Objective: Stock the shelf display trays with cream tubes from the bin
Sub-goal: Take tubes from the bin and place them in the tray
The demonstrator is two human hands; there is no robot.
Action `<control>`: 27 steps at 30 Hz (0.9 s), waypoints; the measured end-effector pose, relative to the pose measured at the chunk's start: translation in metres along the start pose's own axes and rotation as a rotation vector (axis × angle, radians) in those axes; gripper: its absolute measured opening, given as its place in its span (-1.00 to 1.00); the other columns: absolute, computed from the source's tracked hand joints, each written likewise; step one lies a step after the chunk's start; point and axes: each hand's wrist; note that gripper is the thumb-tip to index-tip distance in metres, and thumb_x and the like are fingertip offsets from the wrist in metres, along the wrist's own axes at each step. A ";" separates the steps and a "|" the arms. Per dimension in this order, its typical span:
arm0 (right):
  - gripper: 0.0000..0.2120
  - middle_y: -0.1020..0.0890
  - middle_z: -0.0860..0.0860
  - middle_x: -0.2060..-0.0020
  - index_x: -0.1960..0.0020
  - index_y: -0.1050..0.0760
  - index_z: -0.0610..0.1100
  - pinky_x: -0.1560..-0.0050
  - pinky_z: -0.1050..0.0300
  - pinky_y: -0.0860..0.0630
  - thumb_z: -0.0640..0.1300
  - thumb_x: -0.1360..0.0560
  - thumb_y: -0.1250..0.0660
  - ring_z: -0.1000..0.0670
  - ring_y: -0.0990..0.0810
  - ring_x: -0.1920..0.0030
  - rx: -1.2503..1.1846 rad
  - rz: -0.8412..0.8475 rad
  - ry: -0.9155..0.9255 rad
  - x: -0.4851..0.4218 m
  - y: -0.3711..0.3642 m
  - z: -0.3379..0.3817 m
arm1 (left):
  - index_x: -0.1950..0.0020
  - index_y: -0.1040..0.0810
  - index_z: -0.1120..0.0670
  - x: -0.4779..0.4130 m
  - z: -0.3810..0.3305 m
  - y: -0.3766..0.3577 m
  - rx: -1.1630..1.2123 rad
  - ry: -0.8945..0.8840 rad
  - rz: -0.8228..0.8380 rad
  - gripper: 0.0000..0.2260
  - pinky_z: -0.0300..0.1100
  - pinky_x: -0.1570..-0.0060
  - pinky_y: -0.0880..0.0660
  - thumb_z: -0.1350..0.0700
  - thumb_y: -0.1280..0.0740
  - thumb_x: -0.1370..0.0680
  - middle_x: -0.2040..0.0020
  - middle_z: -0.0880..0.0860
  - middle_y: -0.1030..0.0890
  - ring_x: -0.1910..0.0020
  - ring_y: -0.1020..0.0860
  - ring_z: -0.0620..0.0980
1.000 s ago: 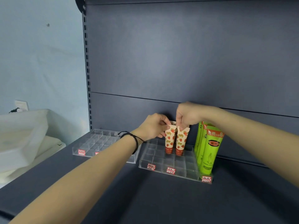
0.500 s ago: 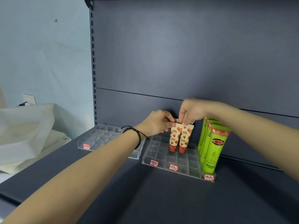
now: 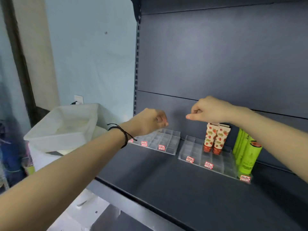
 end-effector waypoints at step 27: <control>-0.61 -0.50 0.03 0.25 0.12 -0.43 -0.04 0.21 0.05 -0.41 0.24 -0.59 -0.06 -0.04 -0.52 0.18 -0.204 0.729 0.757 0.193 -0.396 0.435 | -0.24 -0.48 -0.09 0.610 0.157 -0.143 -0.430 0.789 0.544 -0.49 -0.10 0.08 -0.41 -0.34 0.01 -0.52 -0.11 0.00 -0.58 -0.10 -0.53 0.05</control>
Point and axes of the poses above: each hand's wrist, its own x-axis away from the middle knuckle, its own y-axis out of the back of the hand, z = x × y
